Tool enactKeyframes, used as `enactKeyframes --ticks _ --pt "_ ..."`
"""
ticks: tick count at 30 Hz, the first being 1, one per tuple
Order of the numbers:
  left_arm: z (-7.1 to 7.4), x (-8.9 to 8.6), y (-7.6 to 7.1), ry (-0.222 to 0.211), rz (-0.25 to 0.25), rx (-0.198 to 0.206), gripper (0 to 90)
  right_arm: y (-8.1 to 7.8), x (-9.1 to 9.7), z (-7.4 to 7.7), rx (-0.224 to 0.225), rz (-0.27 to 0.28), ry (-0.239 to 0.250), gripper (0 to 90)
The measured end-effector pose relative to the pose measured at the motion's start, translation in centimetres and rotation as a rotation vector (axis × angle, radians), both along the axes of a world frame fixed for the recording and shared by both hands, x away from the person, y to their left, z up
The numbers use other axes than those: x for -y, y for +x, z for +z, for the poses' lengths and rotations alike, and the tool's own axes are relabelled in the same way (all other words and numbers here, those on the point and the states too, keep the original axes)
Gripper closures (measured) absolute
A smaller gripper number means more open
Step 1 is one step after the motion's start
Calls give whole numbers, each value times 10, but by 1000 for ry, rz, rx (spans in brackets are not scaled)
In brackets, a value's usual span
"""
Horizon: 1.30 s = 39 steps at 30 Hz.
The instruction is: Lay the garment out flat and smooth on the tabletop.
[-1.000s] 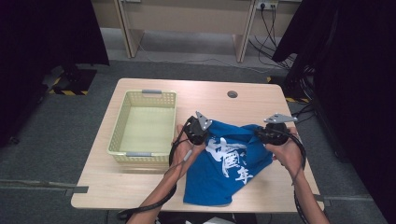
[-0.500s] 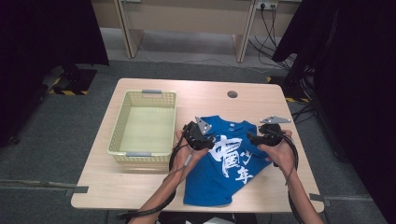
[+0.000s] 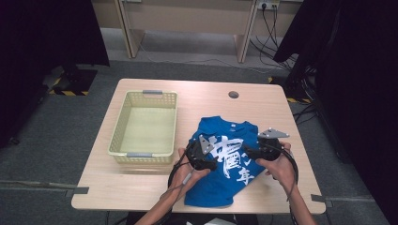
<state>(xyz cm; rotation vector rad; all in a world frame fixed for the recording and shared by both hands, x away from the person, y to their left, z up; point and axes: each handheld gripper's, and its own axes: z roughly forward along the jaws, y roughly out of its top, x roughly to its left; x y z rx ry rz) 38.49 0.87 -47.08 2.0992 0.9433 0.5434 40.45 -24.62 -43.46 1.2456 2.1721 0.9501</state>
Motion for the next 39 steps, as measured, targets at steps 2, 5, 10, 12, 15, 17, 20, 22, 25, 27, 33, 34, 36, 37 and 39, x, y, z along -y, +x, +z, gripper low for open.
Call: enactKeyframes --ticks 2,5,10,12,15,17,20,22,25,27,33,34,36,37,39 --pt "-4 -2 -2 3 -7 -16 247 -5 -1 -3 0 2 11 279" --pt "-9 -4 -4 -3 -8 -17 239 -13 -4 -7 1 4 25 249" --pt "-10 -7 -7 -23 0 -35 235 -27 -8 -14 5 24 51 225" --pt "-9 -8 -8 -24 -5 -50 231 -32 -9 -17 8 26 68 224" --pt "-10 -10 -7 -47 1 -86 208 -36 -11 -21 -4 43 52 223" --pt "-10 -10 -7 -43 5 -85 192 -38 -12 -23 -7 39 54 222" --pt "-10 -9 -8 -32 -2 -74 189 -41 -12 -26 -23 41 53 222" --pt "-10 -9 -8 -39 -2 -78 187 -44 -11 -28 -35 46 47 222" --pt "-10 -10 -9 -46 -4 -92 176 -47 -12 -31 -48 50 32 224" --pt "-10 -10 -10 -37 -12 -93 171 -49 -12 -32 -58 58 17 225" --pt "-11 -12 -16 -25 -23 -90 158 -56 -11 -39 -91 59 9 231" --pt "-11 -12 -17 -27 -22 -90 158 -57 -9 -39 -92 61 10 232" --pt "-11 -12 -18 -27 -21 -89 157 -59 -8 -39 -91 55 16 232" --pt "-11 -12 -19 -28 -22 -90 157 -60 -7 -40 -90 53 16 232" --pt "-11 -13 -21 -26 -30 -89 156 -63 -6 -39 -91 54 16 232"
